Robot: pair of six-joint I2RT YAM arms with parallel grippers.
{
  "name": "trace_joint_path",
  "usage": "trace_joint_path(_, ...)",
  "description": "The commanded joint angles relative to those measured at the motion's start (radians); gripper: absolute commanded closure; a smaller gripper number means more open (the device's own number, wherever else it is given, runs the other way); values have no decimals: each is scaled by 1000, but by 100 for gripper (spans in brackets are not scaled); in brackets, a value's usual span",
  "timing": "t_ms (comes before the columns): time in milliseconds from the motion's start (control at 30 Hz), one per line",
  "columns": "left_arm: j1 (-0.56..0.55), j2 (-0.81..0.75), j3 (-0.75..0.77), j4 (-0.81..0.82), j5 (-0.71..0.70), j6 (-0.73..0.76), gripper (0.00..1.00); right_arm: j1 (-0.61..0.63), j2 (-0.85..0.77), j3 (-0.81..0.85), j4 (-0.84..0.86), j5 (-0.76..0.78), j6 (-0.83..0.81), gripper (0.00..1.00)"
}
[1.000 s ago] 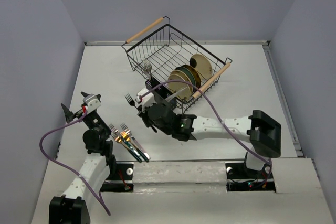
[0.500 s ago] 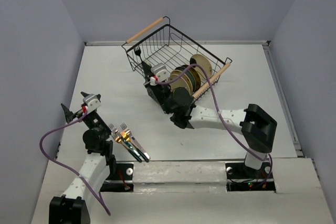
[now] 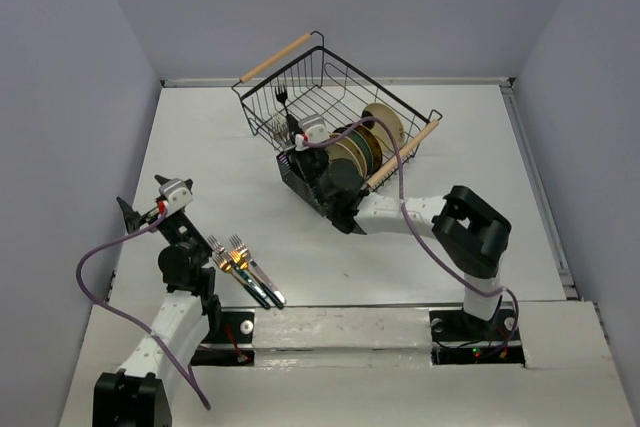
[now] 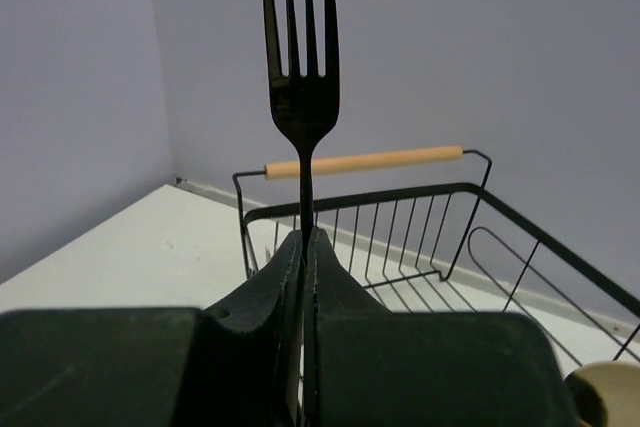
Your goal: Sort the eating utensils into containers
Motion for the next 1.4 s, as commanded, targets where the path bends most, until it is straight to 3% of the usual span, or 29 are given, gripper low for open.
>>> trace_joint_path(0, 6, 5, -163, 129, -9, -1, 1, 1, 43, -38, 63, 3, 142, 100)
trace_joint_path(400, 6, 19, -168, 140, -4, 0, 1, 1, 57, -126, 22, -12, 187, 98)
trace_joint_path(433, 6, 22, -166, 141, -4, 0, 1, 1, 47, -127, 11, -10, 181, 85)
trace_joint_path(500, 6, 22, -168, 141, -4, 0, 1, 12, 38, -131, -3, -7, 155, 69)
trace_joint_path(533, 6, 20, -166, 143, -4, 0, 1, 12, 28, -131, -8, -4, 146, 55)
trace_joint_path(733, 6, 17, -171, 153, -6, 2, 1, 69, -11, -102, -89, 34, 55, 34)
trace_joint_path(867, 6, 25, -168, 152, -3, 2, 1, 138, -60, -31, -262, 124, 18, 26)
trace_joint_path(933, 5, 23, -168, 153, -4, 2, 1, 162, -109, 13, -527, 96, 114, 24)
trace_joint_path(967, 5, 19, -168, 150, -4, 2, 1, 162, -124, 74, -643, -15, 171, 23)
trace_joint_path(1000, 6, 14, -169, 150, -7, 4, 1, 162, -138, 104, -867, -82, 299, 22)
trace_joint_path(1133, 5, -3, -171, 144, -7, 7, 1, 173, -157, 143, -1154, -266, 543, 15)
trace_joint_path(1267, 5, -20, -171, 130, -7, 7, 1, 230, -116, 121, -1280, -278, 659, 25)
trace_joint_path(1367, 5, -30, -172, 127, -7, 5, 1, 262, -19, 199, -1409, -242, 679, 28)
